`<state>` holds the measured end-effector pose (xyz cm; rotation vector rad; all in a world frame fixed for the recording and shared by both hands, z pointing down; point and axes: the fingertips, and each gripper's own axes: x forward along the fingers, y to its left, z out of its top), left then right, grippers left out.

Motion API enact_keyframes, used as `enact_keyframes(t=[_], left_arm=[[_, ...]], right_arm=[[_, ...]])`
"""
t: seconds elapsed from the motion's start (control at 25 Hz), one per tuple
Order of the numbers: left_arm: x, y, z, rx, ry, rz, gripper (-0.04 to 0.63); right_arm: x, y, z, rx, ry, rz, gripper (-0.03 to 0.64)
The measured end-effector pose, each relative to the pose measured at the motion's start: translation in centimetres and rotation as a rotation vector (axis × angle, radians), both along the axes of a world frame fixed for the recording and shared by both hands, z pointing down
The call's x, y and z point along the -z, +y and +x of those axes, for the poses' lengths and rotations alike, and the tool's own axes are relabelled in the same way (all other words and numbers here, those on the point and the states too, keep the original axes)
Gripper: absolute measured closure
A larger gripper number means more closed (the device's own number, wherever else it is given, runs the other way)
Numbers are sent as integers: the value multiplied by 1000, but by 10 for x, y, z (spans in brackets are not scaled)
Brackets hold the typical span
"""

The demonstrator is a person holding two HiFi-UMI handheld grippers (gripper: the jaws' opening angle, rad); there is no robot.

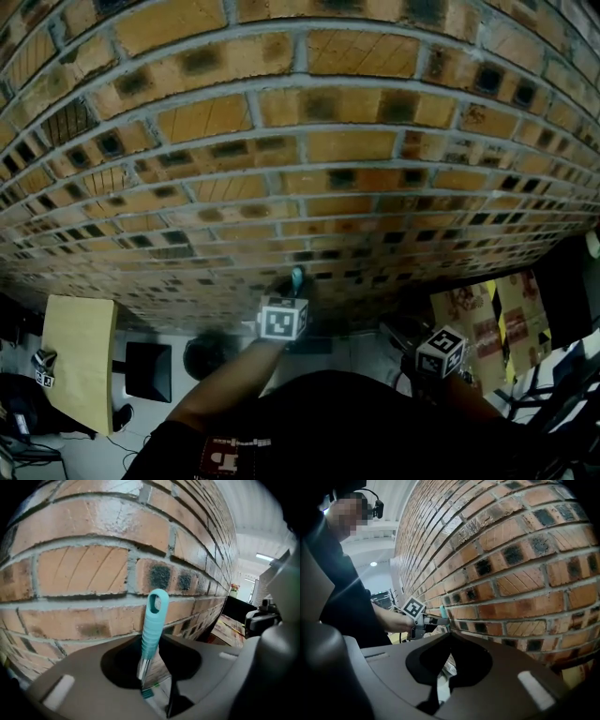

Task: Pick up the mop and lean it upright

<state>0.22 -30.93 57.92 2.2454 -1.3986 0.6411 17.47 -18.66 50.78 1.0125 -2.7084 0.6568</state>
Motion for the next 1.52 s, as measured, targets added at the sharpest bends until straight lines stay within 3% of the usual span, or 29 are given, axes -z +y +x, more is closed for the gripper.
enact_keyframes(t=[0.28,0.52,0.72,0.96,1.52], left_arm=[[35,34,-42,-76,-41,91,489],[88,53,-57,-187,-55,124,489],[150,59,-63,-227,15,170,489],[240,64,-63,-279,69,266,489],[420,72,-61,-357,243,433,491]], right_arm=[[16,-8,-9,33,25,49,603],[80,-21,-27,61,21,128,603],[136,-22,-44,125,49,209,603],[188,-28,-58,157,32,232,603],[304,-23,-87,255,3,405,603]])
